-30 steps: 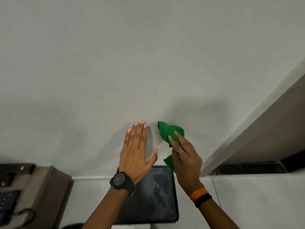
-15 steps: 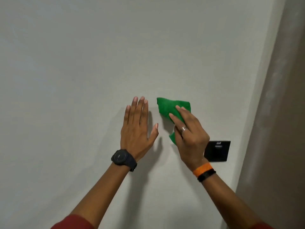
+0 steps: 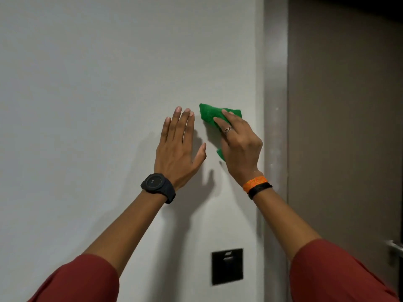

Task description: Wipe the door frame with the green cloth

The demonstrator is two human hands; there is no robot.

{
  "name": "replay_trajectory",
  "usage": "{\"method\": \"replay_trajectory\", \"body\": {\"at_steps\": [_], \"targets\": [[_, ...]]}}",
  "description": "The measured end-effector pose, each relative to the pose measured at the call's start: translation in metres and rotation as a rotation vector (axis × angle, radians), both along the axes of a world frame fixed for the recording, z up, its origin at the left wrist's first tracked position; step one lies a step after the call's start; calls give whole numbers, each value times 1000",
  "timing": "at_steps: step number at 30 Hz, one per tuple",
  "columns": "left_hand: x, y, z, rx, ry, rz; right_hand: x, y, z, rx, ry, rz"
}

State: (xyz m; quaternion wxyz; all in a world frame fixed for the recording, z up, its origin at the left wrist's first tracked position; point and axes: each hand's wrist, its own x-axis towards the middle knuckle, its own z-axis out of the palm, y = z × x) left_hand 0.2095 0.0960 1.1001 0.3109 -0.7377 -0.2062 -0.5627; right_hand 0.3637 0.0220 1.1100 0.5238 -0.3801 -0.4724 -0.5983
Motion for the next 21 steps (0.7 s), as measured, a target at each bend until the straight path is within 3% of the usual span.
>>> {"method": "replay_trajectory", "body": {"at_steps": [5, 6, 9, 10, 13, 18, 21], "targets": [[73, -14, 23, 45, -46, -81, 77, -33, 43, 104, 93, -53], [86, -15, 26, 50, -50, -92, 91, -35, 47, 21, 127, -50], [113, -15, 33, 46, -75, -110, 120, -30, 39, -550, 273, -60], [121, -15, 34, 39, -77, -112, 130, -25, 33, -656, 283, -59], [137, -8, 34, 35, -80, -108, 144, -11, 40, -587, 257, 1], [155, 6, 36, 45, -83, -130, 155, 4, 82, -413, 183, -223], [158, 12, 28, 59, -92, -144, 155, 6, 51, -391, 197, -202]]}}
